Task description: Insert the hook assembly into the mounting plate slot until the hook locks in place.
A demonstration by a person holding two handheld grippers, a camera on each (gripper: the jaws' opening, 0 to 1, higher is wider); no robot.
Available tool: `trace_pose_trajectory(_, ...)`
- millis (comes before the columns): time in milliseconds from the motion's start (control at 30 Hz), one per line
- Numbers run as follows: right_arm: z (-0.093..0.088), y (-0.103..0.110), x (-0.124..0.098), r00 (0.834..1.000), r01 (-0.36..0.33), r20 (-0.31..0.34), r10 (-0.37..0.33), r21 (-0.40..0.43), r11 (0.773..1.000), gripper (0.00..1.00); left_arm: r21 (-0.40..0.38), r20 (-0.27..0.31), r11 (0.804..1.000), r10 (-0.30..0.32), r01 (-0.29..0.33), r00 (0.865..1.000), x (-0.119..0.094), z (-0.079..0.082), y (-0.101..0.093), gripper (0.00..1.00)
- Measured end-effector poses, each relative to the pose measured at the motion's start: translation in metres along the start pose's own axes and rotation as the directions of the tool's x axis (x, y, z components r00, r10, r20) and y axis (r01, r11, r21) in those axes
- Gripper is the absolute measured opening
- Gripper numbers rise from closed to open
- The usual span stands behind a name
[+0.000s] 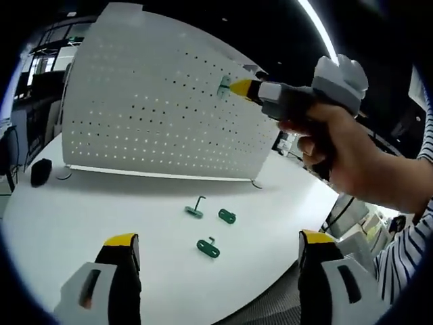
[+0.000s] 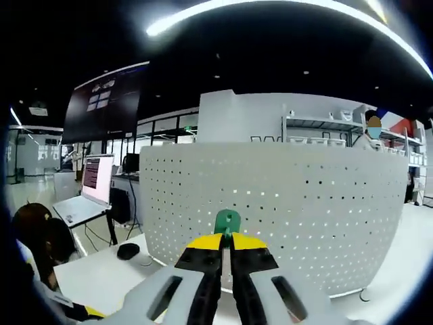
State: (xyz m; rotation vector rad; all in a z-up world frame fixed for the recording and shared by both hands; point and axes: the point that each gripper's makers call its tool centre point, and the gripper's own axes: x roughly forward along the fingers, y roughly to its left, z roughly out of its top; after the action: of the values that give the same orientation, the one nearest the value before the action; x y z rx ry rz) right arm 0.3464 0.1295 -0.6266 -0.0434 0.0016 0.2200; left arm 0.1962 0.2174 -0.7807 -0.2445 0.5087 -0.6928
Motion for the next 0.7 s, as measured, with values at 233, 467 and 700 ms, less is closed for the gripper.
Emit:
trace_pose_trajectory(233,0.011,-0.017,0.019,0.999,0.046,0.023,-0.046,0.003,0.999,0.0,0.014,0.016,1.0,0.017,-0.017,1.0,-0.002,0.003,0.004,1.0)
trace_pose_trajectory(467,0.018,-0.031,0.038,0.996,0.08,0.04,-0.08,0.0,0.997,0.0,0.011,0.021,1.0,0.002,-0.002,1.0,-0.001,0.001,0.001,1.0)
trace_pose_trajectory(700,0.031,-0.044,0.055,0.991,0.115,0.072,-0.113,-0.012,0.993,0.0,0.042,0.02,0.999,0.006,-0.006,1.0,0.0,0.001,0.0,1.0)
